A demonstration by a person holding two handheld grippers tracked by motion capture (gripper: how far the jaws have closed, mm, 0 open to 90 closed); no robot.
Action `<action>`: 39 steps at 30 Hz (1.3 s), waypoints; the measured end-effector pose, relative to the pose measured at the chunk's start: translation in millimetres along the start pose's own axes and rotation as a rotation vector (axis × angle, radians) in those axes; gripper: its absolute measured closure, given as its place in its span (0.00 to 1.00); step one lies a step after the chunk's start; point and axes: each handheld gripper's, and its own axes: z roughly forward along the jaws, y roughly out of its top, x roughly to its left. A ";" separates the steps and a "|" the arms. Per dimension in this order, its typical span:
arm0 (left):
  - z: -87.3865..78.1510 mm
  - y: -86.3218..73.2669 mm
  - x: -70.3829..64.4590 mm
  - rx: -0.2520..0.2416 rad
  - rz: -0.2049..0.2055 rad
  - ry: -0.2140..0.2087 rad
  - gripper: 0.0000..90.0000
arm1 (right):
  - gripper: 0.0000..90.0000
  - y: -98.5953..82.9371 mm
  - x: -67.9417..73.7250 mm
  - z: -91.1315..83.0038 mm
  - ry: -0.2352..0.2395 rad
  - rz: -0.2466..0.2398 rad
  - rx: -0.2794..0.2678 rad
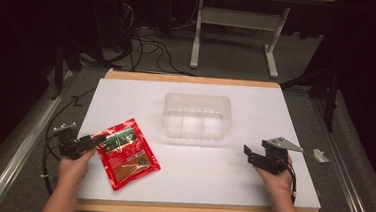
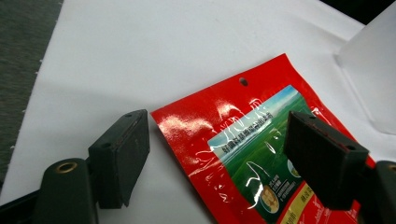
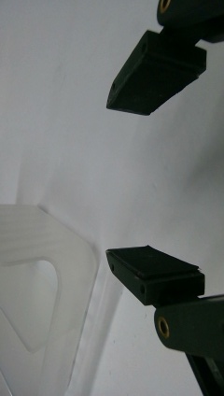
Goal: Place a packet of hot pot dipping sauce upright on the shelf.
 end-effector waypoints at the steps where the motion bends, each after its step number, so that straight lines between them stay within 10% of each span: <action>1: 0.4 1.7 0.2 0.012 -0.020 -0.003 0.27 | 0.27 -0.5 -1.1 0.2 0.003 0.001 0.004; 15: -1.6 -10.6 -2.5 0.114 -0.078 -0.049 0.69 | 0.27 -4.2 1.2 -1.8 -0.012 -0.006 0.018; 23: -0.7 -27.1 -10.4 0.206 0.031 -0.063 1.00 | 0.28 -4.9 -1.1 -0.5 -0.009 0.002 0.019; 28: -0.7 -31.9 -14.9 0.231 0.064 -0.084 1.00 | 0.28 -4.6 -2.1 -0.2 -0.007 0.004 0.017; 33: 1.6 -23.3 -25.1 0.145 0.087 -0.106 0.99 | 0.28 -4.6 -3.5 -1.3 -0.010 0.006 0.017; 39: 27.5 -13.5 -35.5 0.115 0.070 -0.134 0.51 | 0.29 -5.2 -4.0 -2.4 -0.009 0.004 0.014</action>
